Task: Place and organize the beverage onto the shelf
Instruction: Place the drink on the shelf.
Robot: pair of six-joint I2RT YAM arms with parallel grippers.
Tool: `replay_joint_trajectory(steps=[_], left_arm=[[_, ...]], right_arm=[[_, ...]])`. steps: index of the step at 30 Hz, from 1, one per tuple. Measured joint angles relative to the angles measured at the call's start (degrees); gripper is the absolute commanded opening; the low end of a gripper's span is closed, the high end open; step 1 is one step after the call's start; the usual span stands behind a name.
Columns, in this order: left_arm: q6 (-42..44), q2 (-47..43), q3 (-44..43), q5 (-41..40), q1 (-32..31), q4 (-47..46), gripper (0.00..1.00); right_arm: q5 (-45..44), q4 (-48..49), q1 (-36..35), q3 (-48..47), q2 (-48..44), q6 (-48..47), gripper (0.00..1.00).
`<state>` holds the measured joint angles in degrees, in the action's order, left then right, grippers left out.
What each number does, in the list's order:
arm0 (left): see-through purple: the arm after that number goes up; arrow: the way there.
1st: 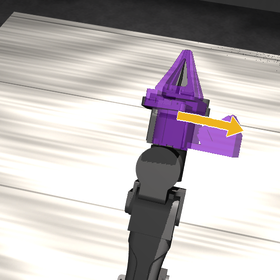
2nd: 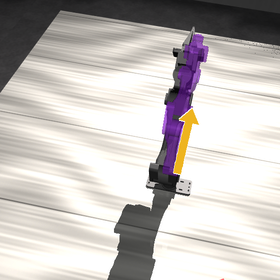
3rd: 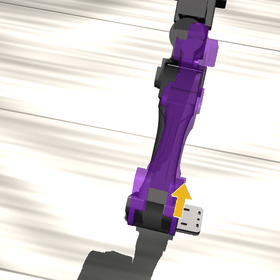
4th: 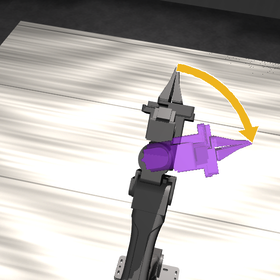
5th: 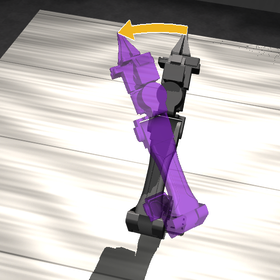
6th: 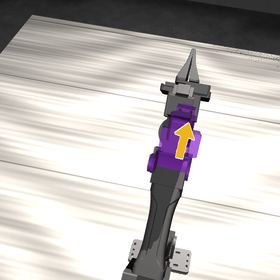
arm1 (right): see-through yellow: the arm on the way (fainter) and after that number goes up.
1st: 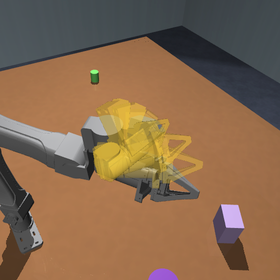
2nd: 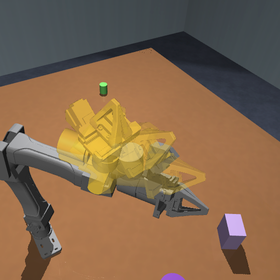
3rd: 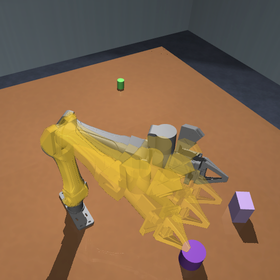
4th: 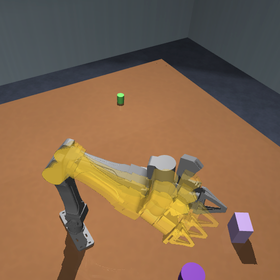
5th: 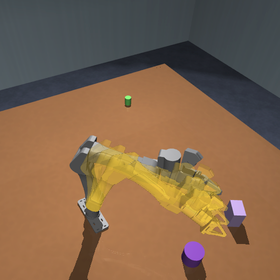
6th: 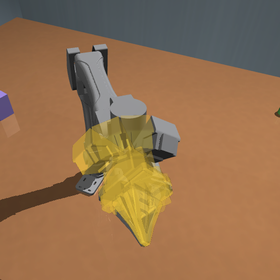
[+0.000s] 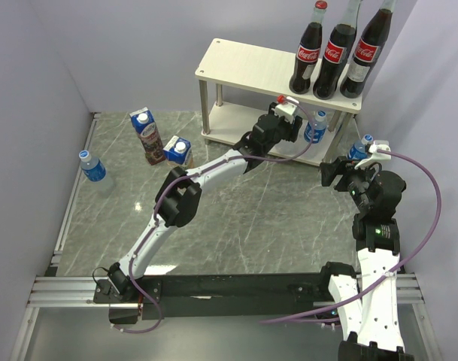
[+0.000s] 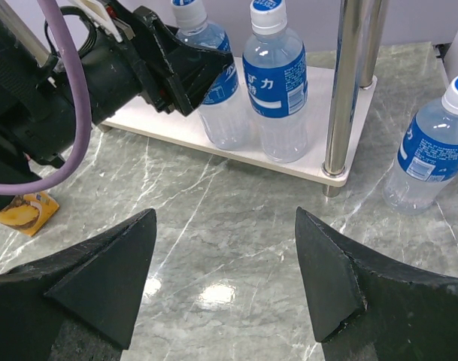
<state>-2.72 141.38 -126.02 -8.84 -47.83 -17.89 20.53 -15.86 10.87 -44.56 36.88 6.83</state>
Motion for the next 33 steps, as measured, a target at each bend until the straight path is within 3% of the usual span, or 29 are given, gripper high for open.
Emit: replay_joint_trajectory(steps=[3, 13, 25, 33], left_arm=[[0.0, 0.0, 0.0, 0.1, 0.1, -0.1, 0.63], [0.0, -0.6, 1.4, 1.4, 0.4, -3.0, 0.88], [1.0, -7.0, 8.6, 2.1, 0.1, -4.0, 0.91], [4.6, -18.0, 23.4, 1.5, -1.6, -5.2, 0.94]], right_arm=[[0.0, 0.0, 0.0, 0.0, 0.0, 0.0, 0.80], [-0.2, 0.0, 0.0, 0.0, 0.0, 0.0, 0.80], [-0.6, 0.0, 0.0, 0.0, 0.5, 0.0, 0.80], [-0.6, 0.0, 0.0, 0.0, 1.0, -0.9, 0.80]])
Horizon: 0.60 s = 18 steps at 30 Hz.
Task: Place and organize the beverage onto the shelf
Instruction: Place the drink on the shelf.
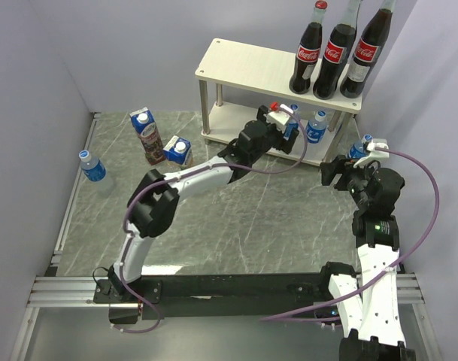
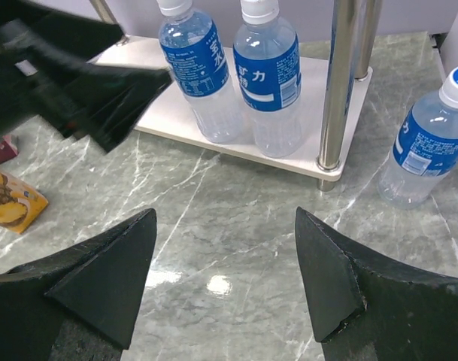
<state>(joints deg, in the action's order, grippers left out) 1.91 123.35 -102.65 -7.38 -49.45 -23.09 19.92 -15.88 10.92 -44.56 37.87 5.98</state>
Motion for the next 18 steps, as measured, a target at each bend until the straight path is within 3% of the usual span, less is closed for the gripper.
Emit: replay_joint_trajectory(steps=[4, 18], left_arm=[[0.3, -6.5, 7.2, 0.0, -0.9, 0.3, 0.99], [-3.0, -38.5, 27.7, 2.2, -2.4, 7.9, 0.99]], right_arm=[[0.1, -0.1, 0.0, 0.0, 0.0, -1.6, 0.80], [-1.5, -4.5, 5.4, -0.8, 4.7, -8.2, 0.77]])
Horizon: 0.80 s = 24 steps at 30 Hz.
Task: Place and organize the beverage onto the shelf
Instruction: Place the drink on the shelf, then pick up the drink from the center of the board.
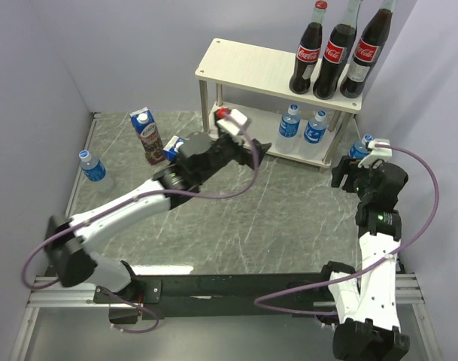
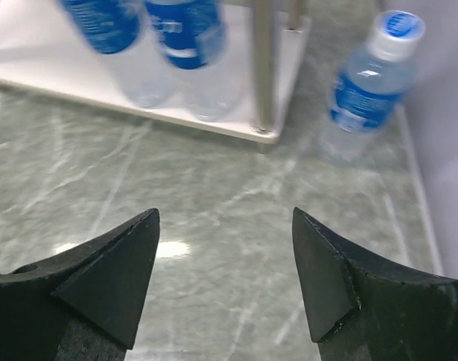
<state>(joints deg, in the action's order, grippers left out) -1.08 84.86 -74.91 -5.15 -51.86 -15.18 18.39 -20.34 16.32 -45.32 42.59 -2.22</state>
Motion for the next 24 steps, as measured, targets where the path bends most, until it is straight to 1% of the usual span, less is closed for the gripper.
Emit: replay_joint_trajectory(steps=[4, 7, 10, 13, 17, 21, 24], left_arm=[[-0.6, -10.3, 5.5, 0.4, 0.0, 3.8, 0.99], [-1.4, -16.3, 8.6, 0.5, 0.0, 7.4, 1.00], [-2.4, -21.4, 12.7, 0.4, 0.0, 10.6, 0.99], [-4.6, -25.9, 17.4, 0.6, 0.0, 12.7, 0.99], [-8.9, -30.8, 22.8, 1.5, 0.0, 14.3, 1.00], [-12.7, -34.0, 25.4, 2.3, 0.0, 14.5, 0.99], [-14.5, -35.3, 26.1, 2.4, 0.0, 14.4, 0.99]], right_arm=[[-4.9, -0.9, 1.6, -0.7, 0.0, -1.4, 0.77], [-8.9, -0.6, 2.1, -0.7, -0.1, -3.0, 0.78], [-11.6, 0.2, 2.6, -0.9, 2.2, -5.1, 0.78], [-11.7, 0.6, 4.9, -3.4, 7.5, -6.8, 0.75], [-10.3, 3.0, 8.6, -8.8, 18.2, -7.5, 0.73], [-9.6, 5.0, 9.6, -11.3, 25.2, -7.3, 0.68], [-8.8, 7.2, 9.6, -13.2, 28.8, -7.0, 0.67]])
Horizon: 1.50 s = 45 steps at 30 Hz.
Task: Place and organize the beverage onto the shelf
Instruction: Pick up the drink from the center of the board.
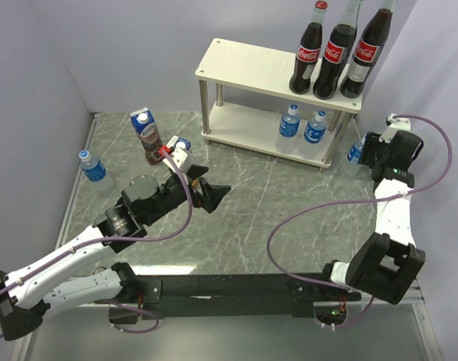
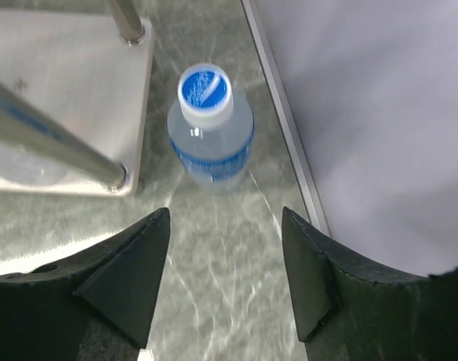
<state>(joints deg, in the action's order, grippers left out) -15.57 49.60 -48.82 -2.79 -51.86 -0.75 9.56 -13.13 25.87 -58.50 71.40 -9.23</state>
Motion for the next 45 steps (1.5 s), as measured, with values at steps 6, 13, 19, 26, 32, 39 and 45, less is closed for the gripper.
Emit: replay_joint_trajectory(steps=[6, 13, 19, 26, 32, 39, 45], left_arm=[[-1.4, -0.1, 0.2, 0.0, 0.0, 0.0, 0.99], [-1.7, 0.1, 0.7, -0.1, 0.0, 0.0, 0.99], [-1.7, 1.2, 0.7, -0.1, 0.0, 0.0, 0.99], [-1.7, 1.6, 0.7, -0.1, 0.0, 0.0, 0.99], [-1.7, 1.6, 1.1, -0.2, 0.0, -0.1, 0.99], [-2.2, 2.5, 2.2, -0.1, 0.0, -0.9, 0.99], [-2.1, 5.7, 2.9, 0.1, 0.0, -3.2, 0.99]], right_arm=[[-0.1, 5.5, -0.8, -0.9, 4.1, 0.6, 0.66], [-0.9, 9.7, -2.3, -3.5, 9.7, 1.1, 0.64], [-3.4, 12.2, -5.3, -5.6, 13.1, 1.1, 0.63], [-6.8, 13.2, -6.4, -8.3, 17.2, 1.0, 0.61], [-7.8, 12.8, -6.4, -9.4, 19.1, 0.8, 0.50], [-7.6, 13.0, -6.5, -9.5, 19.4, 0.5, 0.00], [-6.8, 12.2, -6.5, -1.9, 10.6, -0.6, 0.00]])
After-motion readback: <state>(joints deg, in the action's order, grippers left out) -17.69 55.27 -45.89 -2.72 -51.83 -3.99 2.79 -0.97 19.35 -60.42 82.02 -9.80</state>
